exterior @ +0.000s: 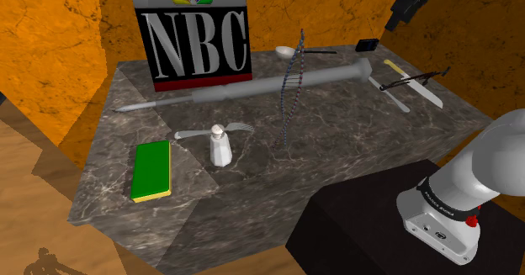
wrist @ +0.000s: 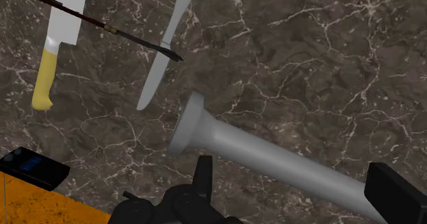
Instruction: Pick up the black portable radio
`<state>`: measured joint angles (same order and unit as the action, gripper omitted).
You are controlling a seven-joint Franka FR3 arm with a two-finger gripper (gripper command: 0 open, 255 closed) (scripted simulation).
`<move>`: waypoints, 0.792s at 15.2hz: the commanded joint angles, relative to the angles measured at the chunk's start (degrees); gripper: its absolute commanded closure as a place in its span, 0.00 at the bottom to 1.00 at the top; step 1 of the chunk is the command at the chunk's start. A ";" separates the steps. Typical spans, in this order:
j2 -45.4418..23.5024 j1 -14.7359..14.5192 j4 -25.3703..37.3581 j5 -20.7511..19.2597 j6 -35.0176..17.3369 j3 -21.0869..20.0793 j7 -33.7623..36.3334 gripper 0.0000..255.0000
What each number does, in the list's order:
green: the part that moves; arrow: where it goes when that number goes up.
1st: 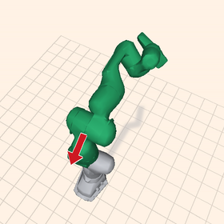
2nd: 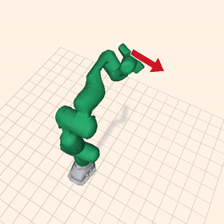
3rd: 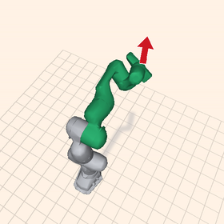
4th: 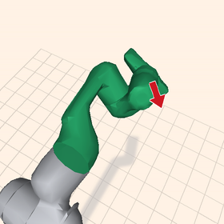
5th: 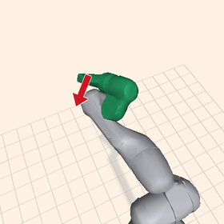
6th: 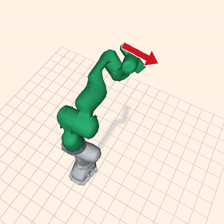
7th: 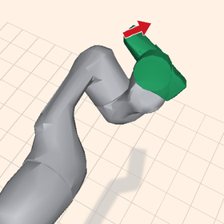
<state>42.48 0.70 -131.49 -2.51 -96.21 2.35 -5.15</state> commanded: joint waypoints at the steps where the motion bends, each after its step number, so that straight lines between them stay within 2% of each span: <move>1: 0.00 0.00 0.00 0.00 0.00 0.00 0.00 0.00; 12: -9.39 2.62 -1.72 -8.72 -12.27 11.12 -16.14 0.00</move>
<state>33.88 3.05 -132.87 -10.44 -107.10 12.43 -19.73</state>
